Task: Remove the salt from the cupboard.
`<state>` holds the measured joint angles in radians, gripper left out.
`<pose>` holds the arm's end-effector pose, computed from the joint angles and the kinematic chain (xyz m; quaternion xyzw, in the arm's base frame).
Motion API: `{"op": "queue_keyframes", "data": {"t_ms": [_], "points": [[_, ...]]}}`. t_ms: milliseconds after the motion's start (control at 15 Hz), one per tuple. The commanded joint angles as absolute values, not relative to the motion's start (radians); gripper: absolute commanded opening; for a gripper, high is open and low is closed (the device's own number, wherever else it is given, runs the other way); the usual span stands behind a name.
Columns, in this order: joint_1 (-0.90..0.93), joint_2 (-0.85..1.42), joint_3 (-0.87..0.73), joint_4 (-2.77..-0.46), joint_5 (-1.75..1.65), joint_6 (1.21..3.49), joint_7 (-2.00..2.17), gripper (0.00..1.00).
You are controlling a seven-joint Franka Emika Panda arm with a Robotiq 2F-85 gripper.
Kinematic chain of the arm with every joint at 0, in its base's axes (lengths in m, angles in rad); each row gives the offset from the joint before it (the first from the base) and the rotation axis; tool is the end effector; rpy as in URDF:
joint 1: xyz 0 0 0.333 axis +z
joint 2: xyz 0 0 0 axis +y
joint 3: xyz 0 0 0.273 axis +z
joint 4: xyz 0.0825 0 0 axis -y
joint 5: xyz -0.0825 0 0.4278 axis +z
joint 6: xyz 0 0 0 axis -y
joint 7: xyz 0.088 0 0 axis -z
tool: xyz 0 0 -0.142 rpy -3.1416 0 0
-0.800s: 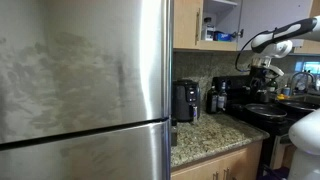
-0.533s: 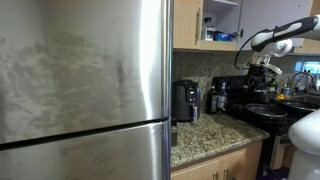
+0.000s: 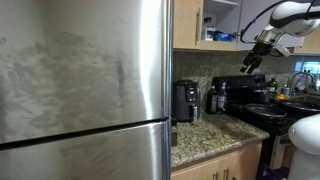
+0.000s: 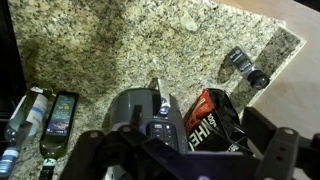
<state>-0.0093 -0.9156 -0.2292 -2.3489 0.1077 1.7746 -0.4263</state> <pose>0.3705 -0.0913 0.5946 -0.9693 -0.1175 -0.1963 0.0906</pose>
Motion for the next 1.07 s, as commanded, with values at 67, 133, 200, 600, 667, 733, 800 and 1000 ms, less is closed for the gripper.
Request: {"op": "queue_keyframes", "data": {"t_ms": [67, 133, 200, 600, 667, 733, 800, 1000], "points": [[0.002, -0.946, -0.235, -2.335, 0.100, 1.912, -0.422, 1.00], [0.009, -0.947, -0.233, -2.306, 0.094, 1.937, -0.431, 1.00], [0.017, -0.949, -0.230, -2.268, 0.092, 1.965, -0.430, 1.00], [0.080, -0.939, -0.241, -2.141, 0.102, 2.046, -0.419, 1.00], [0.093, -0.935, -0.246, -2.124, 0.105, 2.046, -0.421, 1.00], [0.101, -0.932, -0.251, -2.120, 0.107, 2.047, -0.423, 1.00], [0.098, -0.891, -0.247, -2.106, 0.109, 2.092, -0.401, 1.00], [0.120, -0.773, -0.251, -2.021, 0.180, 2.312, -0.300, 1.00]]}}
